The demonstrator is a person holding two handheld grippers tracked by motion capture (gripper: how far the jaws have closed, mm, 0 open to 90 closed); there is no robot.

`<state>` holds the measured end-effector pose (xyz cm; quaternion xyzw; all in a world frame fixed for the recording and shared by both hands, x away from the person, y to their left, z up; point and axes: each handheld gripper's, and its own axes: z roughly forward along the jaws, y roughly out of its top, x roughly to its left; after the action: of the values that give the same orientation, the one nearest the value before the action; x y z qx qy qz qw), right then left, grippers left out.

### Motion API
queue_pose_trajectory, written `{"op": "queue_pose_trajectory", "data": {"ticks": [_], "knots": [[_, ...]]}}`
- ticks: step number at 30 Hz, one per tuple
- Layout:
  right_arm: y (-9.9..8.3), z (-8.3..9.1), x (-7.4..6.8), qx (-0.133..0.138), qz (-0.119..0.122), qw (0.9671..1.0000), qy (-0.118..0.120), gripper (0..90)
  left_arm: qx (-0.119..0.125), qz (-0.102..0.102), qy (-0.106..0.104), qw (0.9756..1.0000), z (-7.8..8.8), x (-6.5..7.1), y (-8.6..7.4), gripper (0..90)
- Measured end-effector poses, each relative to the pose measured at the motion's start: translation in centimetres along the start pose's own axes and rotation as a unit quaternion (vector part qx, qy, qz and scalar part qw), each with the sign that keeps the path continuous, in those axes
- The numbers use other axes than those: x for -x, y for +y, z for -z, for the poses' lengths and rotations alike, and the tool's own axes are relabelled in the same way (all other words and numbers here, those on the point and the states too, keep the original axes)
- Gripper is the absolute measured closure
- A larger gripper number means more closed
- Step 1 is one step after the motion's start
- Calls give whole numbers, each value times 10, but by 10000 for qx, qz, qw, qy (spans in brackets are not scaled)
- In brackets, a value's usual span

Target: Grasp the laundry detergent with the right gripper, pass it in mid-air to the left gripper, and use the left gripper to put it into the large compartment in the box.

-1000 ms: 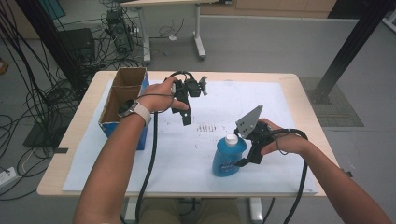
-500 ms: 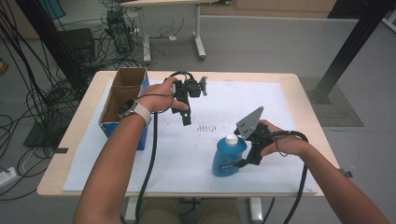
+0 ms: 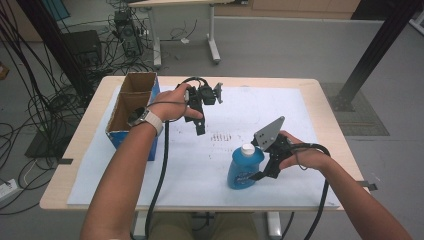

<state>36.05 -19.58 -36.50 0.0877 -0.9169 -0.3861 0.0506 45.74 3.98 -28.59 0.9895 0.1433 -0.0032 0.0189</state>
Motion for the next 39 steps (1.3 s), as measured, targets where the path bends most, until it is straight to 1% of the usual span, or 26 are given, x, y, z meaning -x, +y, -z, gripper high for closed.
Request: {"op": "queue_pose_trajectory", "data": {"ticks": [10, 16, 22, 25, 27, 32, 39], "knots": [[-3, -2, 1, 69, 3, 10000, 25, 172, -1, 15, -4, 10000, -1, 0, 0, 100], [-3, -3, 2, 64, 23, 10000, 25, 176, -10, 13, -8, 10000, -1, 0, 0, 100], [-4, -4, 1, 66, 12, 10000, 68, 181, -40, 21, -41, 10000, -4, 1, -2, 100], [-4, -3, 1, 77, 8, 10000, 57, 188, -33, 36, -45, 10000, -6, 0, -3, 100], [-4, -4, 1, 102, 29, 9999, 85, 211, -59, 22, -51, 10000, -5, 0, -3, 100], [-4, -5, 1, 110, -9, 9999, 109, 203, -53, 21, -48, 10000, -5, 0, -3, 100], [-9, -8, 1, 210, -48, 9997, 128, 223, -31, 34, -49, 10000, -7, 0, -3, 100]]}}
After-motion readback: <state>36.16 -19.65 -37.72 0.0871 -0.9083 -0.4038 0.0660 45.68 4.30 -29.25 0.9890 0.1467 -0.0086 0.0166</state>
